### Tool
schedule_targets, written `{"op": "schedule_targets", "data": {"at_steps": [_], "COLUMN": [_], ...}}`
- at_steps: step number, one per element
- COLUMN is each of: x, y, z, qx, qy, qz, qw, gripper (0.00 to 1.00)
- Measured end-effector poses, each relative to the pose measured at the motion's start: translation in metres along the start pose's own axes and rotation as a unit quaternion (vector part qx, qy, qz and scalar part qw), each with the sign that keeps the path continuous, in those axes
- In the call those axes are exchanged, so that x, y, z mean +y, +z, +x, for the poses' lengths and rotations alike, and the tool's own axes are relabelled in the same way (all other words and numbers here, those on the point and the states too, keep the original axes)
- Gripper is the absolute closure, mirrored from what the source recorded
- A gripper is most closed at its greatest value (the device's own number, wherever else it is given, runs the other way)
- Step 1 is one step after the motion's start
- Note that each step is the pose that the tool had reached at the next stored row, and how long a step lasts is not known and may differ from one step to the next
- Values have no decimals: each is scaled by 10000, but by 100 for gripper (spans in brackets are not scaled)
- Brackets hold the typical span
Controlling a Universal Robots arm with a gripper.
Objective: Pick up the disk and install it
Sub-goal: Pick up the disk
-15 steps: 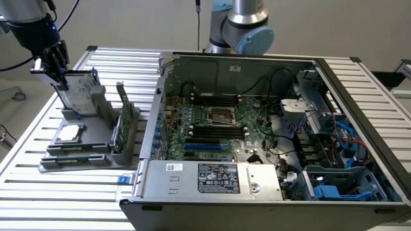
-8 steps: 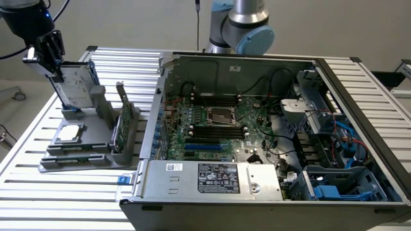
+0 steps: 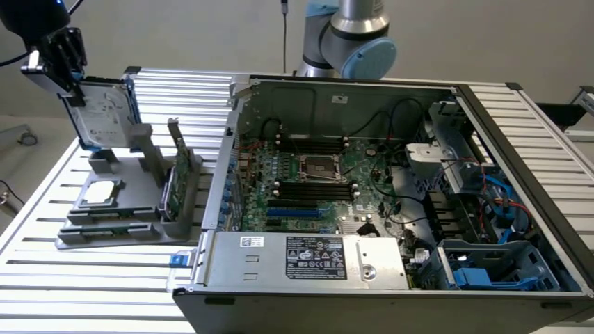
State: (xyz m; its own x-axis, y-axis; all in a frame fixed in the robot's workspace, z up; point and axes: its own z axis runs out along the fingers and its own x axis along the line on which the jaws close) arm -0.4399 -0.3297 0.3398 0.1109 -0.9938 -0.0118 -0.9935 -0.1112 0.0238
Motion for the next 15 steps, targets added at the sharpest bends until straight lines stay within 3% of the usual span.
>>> {"op": "schedule_targets", "data": {"at_steps": [5,15], "x": [0,1], "y": [-26,-27], "z": [0,3], "qx": [-3,-64], "qy": [0,-1], "qz": [2,7], "qw": [10000,10000], "gripper": [67,67]}}
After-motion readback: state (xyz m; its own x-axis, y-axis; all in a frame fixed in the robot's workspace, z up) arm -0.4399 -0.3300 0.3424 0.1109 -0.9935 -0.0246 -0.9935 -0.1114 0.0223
